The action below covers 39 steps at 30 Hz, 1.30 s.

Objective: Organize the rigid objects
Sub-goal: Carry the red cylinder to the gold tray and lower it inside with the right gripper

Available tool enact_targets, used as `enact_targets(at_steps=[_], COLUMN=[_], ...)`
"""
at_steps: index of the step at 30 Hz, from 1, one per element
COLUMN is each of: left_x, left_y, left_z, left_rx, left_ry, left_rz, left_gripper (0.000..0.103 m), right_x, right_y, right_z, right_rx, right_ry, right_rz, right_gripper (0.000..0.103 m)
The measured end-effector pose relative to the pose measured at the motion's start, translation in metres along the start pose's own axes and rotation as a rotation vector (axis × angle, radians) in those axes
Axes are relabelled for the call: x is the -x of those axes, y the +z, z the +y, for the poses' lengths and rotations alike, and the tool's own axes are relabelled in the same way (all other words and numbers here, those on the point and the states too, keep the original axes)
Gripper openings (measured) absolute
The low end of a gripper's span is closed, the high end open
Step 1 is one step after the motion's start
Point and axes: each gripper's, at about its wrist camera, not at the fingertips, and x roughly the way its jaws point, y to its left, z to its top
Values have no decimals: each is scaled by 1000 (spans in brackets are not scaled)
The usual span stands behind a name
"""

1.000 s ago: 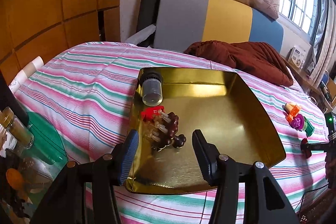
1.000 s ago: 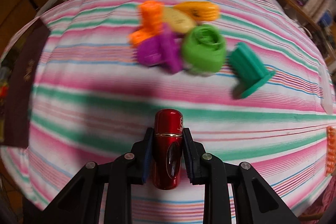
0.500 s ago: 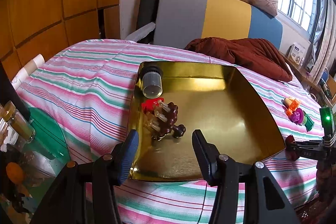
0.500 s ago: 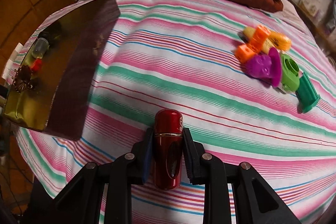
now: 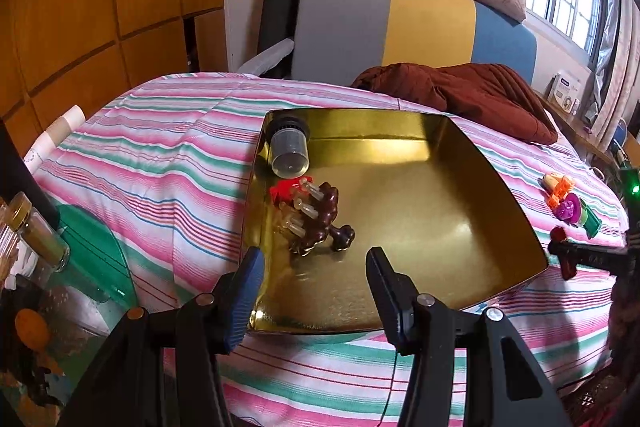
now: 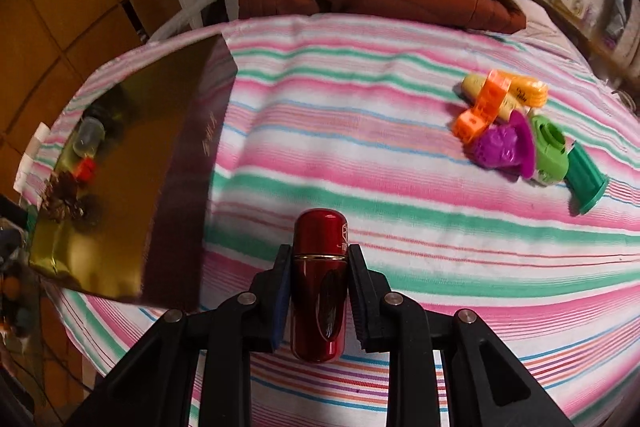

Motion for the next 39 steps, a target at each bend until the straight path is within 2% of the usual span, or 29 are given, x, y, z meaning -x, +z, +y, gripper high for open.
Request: enact_targets(at_steps=[6,11,14,18,23,32,37,39], left_x=[-2,-6,-6,-6,-5,-2,-4,-6], left_y=[-1,-3,-5,-5,-6,-11,-15,-15], left_z=[5,9,11,17,31,62,70,71], left_rx=[5,14,16,27,51,109,127,128], left_ry=[9,18,20,22,42,92,104,104], left_rz=[4,20,21,28,29,27,36,39], left_gripper=[54,54,54,54,54,54,54,54], right_x=[17,39,46,35,9,-35,-63,-66], right_y=[10,20,27,30,23,8,-4,-7], right_z=[12,35,59,100,147,217,244,250], right_rx=[7,45,89,169,240,339,324,314], right_ry=[2,77,169,270,330,365,420,454], right_rz=[-70,-152,-160,-102,-27,99,190,184], right_gripper=[26,26,26,26,26,27,28,29])
